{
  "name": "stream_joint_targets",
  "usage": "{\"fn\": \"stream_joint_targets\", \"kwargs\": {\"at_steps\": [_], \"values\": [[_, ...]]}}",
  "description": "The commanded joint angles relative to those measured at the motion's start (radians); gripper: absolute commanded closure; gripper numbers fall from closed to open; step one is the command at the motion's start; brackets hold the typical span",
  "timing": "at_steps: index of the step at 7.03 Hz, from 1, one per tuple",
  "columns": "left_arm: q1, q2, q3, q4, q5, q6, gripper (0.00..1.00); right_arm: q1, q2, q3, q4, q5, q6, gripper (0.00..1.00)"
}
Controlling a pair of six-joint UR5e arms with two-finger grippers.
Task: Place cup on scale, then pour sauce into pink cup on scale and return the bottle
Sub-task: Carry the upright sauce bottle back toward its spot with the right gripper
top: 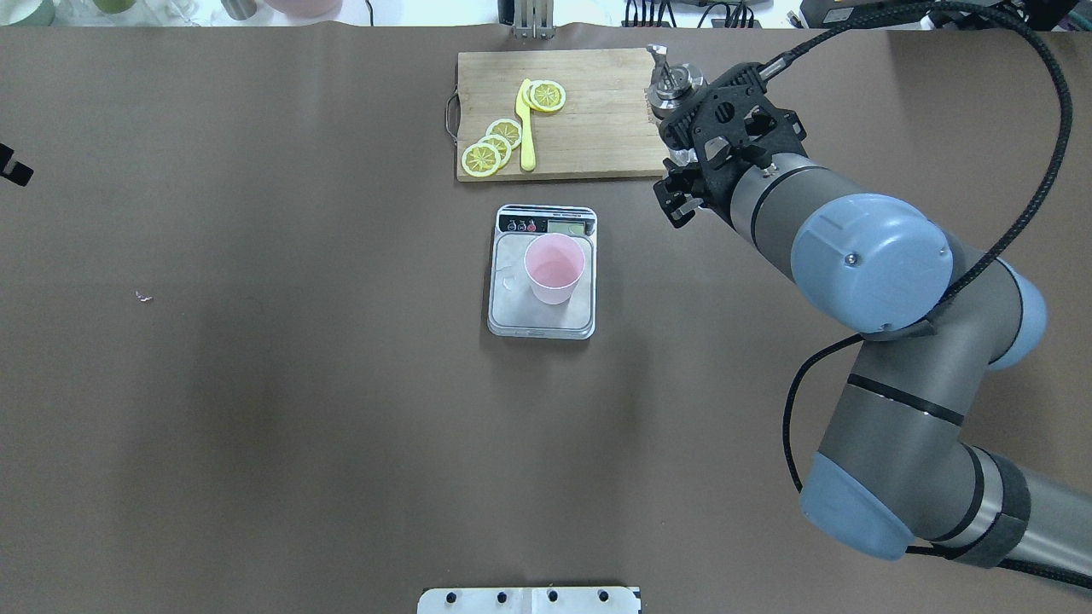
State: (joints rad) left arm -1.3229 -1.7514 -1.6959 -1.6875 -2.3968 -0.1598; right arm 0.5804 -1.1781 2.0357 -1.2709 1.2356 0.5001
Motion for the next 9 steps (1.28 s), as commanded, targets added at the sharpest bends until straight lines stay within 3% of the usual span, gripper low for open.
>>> {"fn": "stream_joint_targets", "kwargs": {"at_steps": [1, 3, 4, 9], "values": [[0.001, -0.019, -0.001, 0.003, 0.002, -0.003, 0.03, 0.018, -0.105, -0.008, 0.169, 0.027, 0.079, 0.88], [-0.001, -0.023, -0.004, 0.003, 0.004, -0.004, 0.03, 0.016, -0.181, -0.117, 0.459, 0.025, 0.147, 0.89], [-0.001, -0.025, -0.004, 0.002, 0.004, -0.004, 0.03, 0.015, -0.181, -0.241, 0.631, 0.025, 0.156, 0.89], [-0.001, -0.033, -0.013, 0.002, 0.005, -0.01, 0.03, -0.002, -0.193, -0.498, 0.98, 0.021, 0.17, 0.88]]}}
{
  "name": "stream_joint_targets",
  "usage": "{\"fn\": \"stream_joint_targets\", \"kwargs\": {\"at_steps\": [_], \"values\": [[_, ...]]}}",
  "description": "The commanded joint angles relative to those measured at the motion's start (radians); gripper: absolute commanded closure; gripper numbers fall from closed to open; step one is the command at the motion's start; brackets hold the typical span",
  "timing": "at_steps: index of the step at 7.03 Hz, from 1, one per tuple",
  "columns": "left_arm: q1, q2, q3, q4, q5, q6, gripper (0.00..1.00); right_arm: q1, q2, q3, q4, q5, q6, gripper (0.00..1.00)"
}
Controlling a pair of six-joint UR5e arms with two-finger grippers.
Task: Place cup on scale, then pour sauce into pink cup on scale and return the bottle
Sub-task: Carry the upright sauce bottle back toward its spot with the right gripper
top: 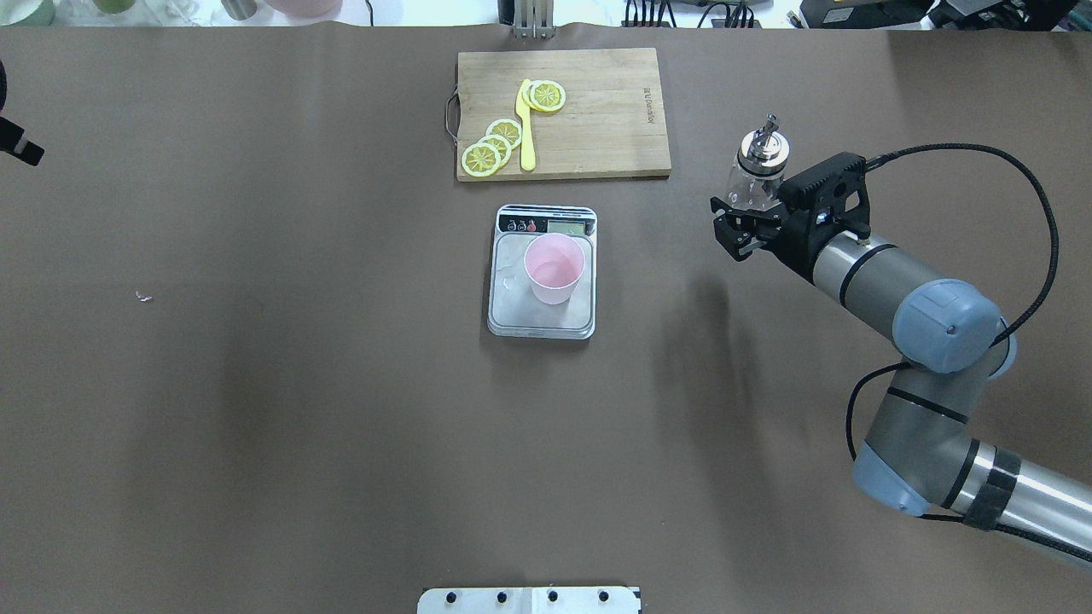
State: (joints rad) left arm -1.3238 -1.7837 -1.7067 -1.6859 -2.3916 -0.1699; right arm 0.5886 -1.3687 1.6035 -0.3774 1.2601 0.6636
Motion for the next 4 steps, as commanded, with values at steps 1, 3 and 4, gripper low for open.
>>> {"fn": "stream_joint_targets", "kwargs": {"at_steps": [1, 3, 4], "values": [[0.0, 0.001, -0.002, -0.002, 0.0, 0.0, 0.03, -0.018, -0.004, -0.095, 0.106, -0.005, 0.007, 0.88], [0.0, 0.003, -0.005, -0.002, 0.0, 0.0, 0.03, -0.039, -0.004, -0.094, 0.112, -0.022, 0.022, 0.87], [0.0, 0.004, -0.007, -0.002, 0.002, 0.0, 0.03, -0.052, -0.003, -0.094, 0.112, -0.025, 0.022, 0.87]]}}
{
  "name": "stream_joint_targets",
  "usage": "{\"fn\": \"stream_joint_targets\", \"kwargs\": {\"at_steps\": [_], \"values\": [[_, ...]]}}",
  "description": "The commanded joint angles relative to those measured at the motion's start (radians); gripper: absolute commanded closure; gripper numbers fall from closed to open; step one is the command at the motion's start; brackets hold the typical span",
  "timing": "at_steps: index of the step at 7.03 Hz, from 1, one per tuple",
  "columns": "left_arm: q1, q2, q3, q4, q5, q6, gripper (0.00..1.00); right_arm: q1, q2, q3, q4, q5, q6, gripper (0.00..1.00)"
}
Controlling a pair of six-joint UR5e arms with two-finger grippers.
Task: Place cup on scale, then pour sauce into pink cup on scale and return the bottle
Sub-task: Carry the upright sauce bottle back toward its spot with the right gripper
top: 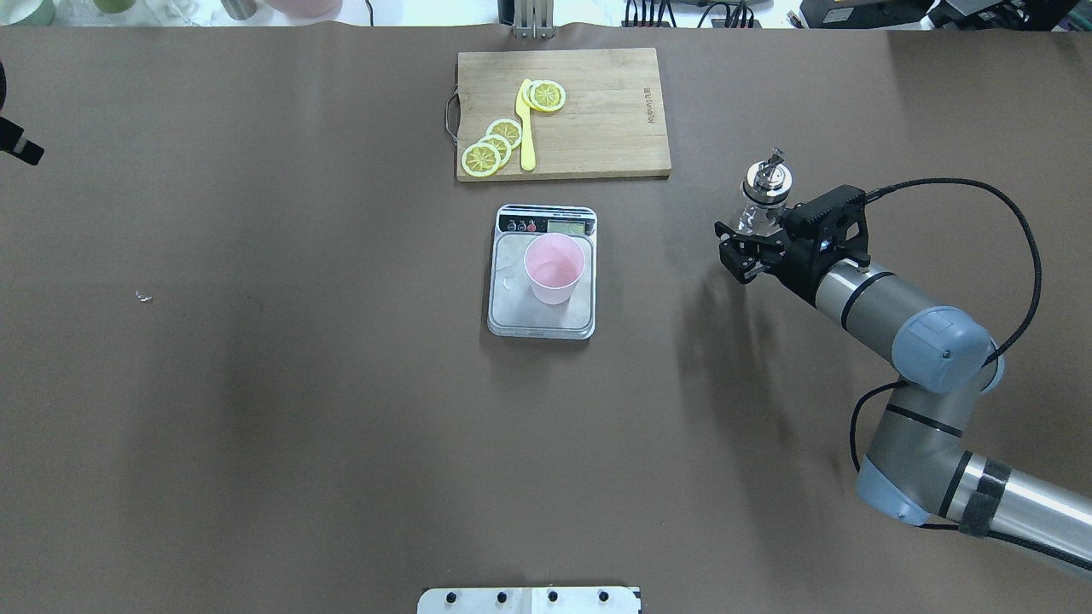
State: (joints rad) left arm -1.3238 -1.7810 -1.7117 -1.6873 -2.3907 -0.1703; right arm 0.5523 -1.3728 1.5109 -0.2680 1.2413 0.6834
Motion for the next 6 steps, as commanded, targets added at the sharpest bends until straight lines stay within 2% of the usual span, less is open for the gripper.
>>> {"fn": "stream_joint_targets", "kwargs": {"at_steps": [1, 3, 6], "values": [[0.0, 0.002, -0.002, 0.0, 0.001, 0.0, 0.03, -0.034, 0.003, -0.001, 0.003, -0.01, 0.002, 0.87], [0.0, 0.006, -0.002, -0.002, 0.001, 0.003, 0.03, -0.096, 0.012, -0.003, 0.003, -0.071, 0.002, 0.87], [-0.002, 0.014, -0.011, -0.002, 0.001, 0.005, 0.03, -0.114, 0.014, -0.003, 0.001, -0.075, 0.001, 0.84]]}}
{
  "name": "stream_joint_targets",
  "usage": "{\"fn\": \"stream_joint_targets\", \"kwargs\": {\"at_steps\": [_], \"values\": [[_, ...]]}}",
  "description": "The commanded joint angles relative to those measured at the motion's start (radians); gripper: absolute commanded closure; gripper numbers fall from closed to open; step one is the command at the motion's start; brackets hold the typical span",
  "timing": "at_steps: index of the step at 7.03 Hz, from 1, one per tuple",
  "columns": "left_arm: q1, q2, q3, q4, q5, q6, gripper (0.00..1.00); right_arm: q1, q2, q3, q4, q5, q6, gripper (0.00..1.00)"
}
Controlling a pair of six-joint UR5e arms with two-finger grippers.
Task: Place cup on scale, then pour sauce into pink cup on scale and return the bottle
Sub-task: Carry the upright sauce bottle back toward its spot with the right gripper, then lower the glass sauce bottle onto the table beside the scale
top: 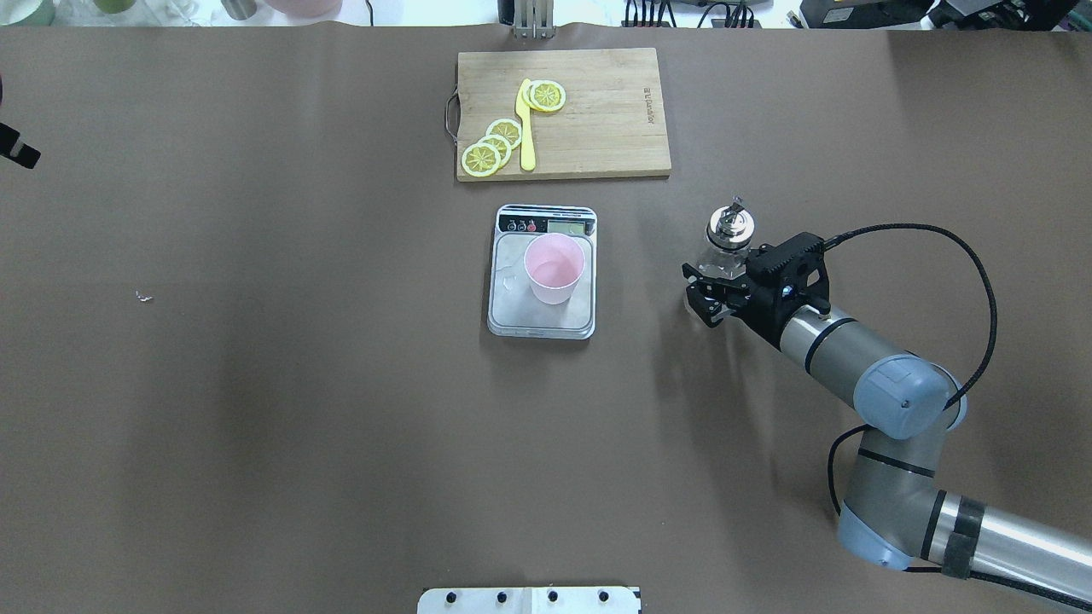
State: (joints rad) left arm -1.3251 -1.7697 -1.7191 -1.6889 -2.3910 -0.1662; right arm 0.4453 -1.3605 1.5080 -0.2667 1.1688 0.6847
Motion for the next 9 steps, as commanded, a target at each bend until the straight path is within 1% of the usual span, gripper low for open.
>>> {"fn": "stream_joint_targets", "kwargs": {"at_steps": [1, 2, 4, 5, 6, 7, 9], "values": [[0.0, 0.003, -0.004, 0.0, 0.001, 0.001, 0.03, -0.008, 0.003, 0.001, 0.0, -0.003, -0.001, 0.82], [0.0, 0.003, -0.004, 0.0, 0.001, 0.001, 0.03, -0.008, 0.003, 0.0, 0.0, -0.001, -0.002, 0.78], [0.0, 0.003, -0.004, 0.0, 0.001, 0.001, 0.03, -0.008, 0.003, -0.006, 0.0, -0.003, -0.005, 0.78], [0.0, 0.003, -0.004, 0.0, 0.001, 0.001, 0.03, -0.008, 0.004, -0.006, 0.0, -0.001, -0.005, 0.74], [0.0, 0.001, -0.004, 0.0, 0.0, 0.001, 0.03, -0.008, 0.004, -0.003, 0.001, -0.001, -0.004, 0.64], [0.0, 0.001, -0.004, 0.0, 0.001, 0.001, 0.03, -0.008, 0.004, -0.003, 0.001, -0.001, -0.002, 0.5], [0.0, 0.0, -0.004, 0.0, 0.001, 0.001, 0.03, -0.007, 0.004, 0.001, 0.003, -0.001, 0.001, 0.13]]}}
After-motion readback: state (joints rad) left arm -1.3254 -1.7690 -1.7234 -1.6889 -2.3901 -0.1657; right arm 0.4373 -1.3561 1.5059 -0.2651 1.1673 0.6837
